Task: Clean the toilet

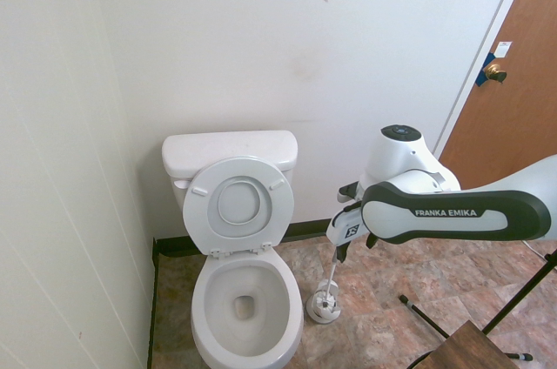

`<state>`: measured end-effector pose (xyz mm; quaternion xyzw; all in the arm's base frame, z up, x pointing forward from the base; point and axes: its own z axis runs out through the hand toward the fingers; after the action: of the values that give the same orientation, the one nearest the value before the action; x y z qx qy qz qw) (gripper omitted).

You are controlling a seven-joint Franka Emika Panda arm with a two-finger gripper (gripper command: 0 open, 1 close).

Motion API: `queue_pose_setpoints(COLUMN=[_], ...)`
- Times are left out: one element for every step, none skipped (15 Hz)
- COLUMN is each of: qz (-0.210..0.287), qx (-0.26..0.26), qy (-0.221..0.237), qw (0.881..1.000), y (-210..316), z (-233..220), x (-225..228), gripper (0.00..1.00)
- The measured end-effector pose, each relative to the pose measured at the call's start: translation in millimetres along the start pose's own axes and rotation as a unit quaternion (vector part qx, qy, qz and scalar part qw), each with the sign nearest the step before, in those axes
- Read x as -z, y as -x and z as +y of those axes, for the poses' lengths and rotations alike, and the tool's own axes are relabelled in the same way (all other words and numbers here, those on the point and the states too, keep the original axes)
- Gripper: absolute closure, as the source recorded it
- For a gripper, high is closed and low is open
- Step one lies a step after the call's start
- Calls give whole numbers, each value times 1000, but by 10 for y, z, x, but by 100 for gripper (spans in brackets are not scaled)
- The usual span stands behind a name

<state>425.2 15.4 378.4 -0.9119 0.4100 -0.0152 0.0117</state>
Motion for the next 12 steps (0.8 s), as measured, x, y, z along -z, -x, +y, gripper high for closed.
queue_pose_setpoints(qz=[0, 1, 6, 12, 18, 22, 26, 29, 30, 35, 36, 35], qx=[0, 0, -4, -11, -21, -33, -46, -60, -74, -91, -109, -125], qy=[0, 1, -1, -3, -6, -10, -13, -16, -19, -21, -20, -17], qw=[1000, 1000, 1000, 1000, 1000, 999, 999, 998, 997, 995, 993, 991], y=[-3, -7, -25, -65, -138, -243, -388, -548, -721, -909, -1101, -1296], z=[-4, -5, -13, -21, -30, -40, -54, -65, -78, -90, -96, -96], x=[0, -4, 1, 8, 6, -8, -34, -68, -111, -177, -273, -391], gripper=[0, 0, 0, 0, 0, 0, 0, 0, 0, 0, 0, 0])
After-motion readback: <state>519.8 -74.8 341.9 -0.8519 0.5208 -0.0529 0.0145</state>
